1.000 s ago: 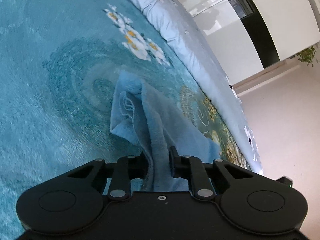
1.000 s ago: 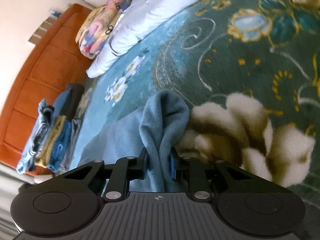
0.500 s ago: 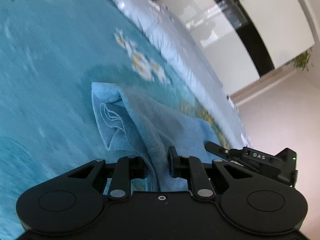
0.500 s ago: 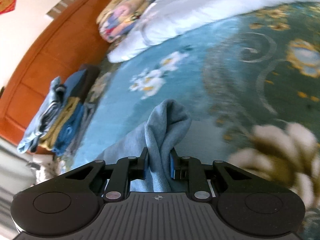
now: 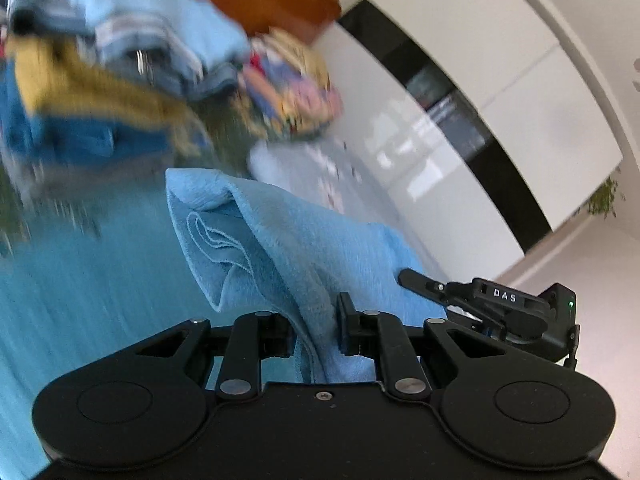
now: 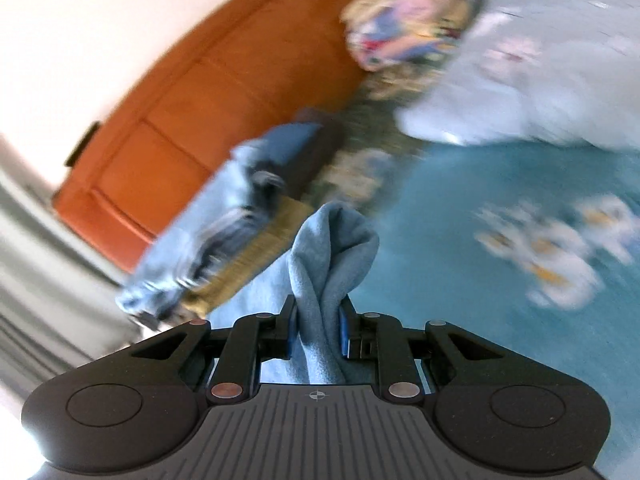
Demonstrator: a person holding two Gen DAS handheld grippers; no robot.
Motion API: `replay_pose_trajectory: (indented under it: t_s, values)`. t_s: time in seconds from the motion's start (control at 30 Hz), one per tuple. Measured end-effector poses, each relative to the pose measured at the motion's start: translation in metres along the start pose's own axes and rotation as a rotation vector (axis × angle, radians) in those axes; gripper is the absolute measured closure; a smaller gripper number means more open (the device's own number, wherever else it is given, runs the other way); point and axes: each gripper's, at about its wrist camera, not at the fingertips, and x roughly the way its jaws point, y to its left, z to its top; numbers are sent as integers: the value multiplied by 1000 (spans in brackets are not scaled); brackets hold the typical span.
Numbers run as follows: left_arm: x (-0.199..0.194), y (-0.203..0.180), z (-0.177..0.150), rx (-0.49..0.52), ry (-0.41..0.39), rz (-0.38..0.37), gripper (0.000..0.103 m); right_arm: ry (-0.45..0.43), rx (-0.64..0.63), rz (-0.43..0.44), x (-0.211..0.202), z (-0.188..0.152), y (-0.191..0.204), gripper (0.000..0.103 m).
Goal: Fold clothes
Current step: 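Carry the folded bundle with both grippers onto the clothes stack by the headboard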
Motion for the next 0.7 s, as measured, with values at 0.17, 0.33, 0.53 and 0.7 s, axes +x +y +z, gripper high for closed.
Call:
replay_pose_trajectory:
  t_s: [0.17,0.33,0.53,0.7]
  values:
    - [-25,5,73,54,-107,45,87,0,-97,76,58,57,64,86]
    - [-37,18,130,82,-171,105,87,28,-165,134,123,100,110,86]
    - [-34,44,178,114,-223,187,87,51,-205,179,193,131,140,86]
    - [-28,76,209,103,-251,259,87,78,-231,194,252,140,151,86]
